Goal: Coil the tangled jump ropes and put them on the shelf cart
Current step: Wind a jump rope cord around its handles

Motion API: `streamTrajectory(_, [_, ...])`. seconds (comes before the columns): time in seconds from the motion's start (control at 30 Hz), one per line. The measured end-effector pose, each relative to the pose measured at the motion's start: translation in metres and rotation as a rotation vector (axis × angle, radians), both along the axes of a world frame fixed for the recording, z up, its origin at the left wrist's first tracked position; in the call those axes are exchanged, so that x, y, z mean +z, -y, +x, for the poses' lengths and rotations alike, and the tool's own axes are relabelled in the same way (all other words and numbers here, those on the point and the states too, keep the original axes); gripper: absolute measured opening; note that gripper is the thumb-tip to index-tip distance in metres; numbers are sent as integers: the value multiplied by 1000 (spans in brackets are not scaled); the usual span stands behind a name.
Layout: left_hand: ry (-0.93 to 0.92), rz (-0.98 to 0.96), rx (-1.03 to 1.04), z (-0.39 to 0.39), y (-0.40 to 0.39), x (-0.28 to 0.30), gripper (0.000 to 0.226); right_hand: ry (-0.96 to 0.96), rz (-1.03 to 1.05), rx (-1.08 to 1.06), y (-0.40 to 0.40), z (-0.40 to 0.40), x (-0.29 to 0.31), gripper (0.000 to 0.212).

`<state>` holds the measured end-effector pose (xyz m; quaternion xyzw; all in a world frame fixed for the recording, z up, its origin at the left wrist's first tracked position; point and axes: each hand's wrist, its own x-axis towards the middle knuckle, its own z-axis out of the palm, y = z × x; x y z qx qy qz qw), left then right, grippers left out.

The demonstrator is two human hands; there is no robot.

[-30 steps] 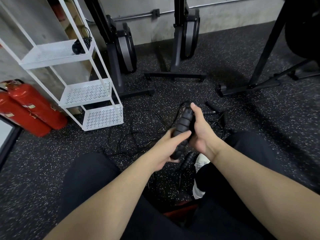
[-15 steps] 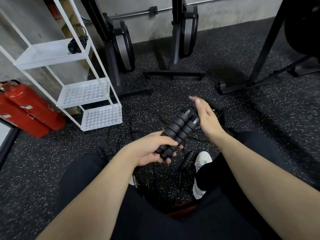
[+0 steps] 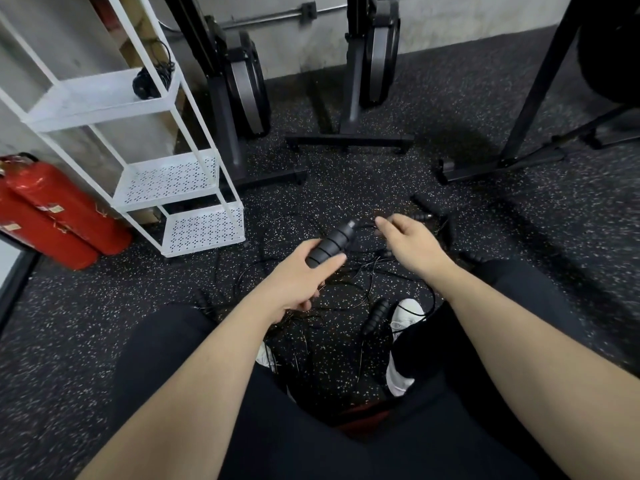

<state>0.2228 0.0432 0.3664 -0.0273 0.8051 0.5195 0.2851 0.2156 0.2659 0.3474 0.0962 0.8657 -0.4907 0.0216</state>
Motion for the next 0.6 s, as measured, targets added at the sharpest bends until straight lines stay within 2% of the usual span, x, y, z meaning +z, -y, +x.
streamTrajectory(0.07, [34,114,159,-4,-3,-4,42,41,-89,37,7,3,-2,20])
streamTrajectory(0.17, [108,298,436,-10,-7,-9,36,46,-307,-12,18,5,-3,14])
streamTrajectory(0.27, [147,435,573,-11,-13,-11,36,42,-461,-14,31,9,4,8])
streamTrajectory(0.37, [172,553,655,-8,-16,-11,43,30,-483,134,41,17,8,23])
streamTrajectory(0.5, [183,644,649,-5,-11,-15,65,132,-497,371,55,29,7,43])
streamTrajectory(0.6, [201,672,640,-5,-7,-16,47,142,-445,469,63,34,6,48])
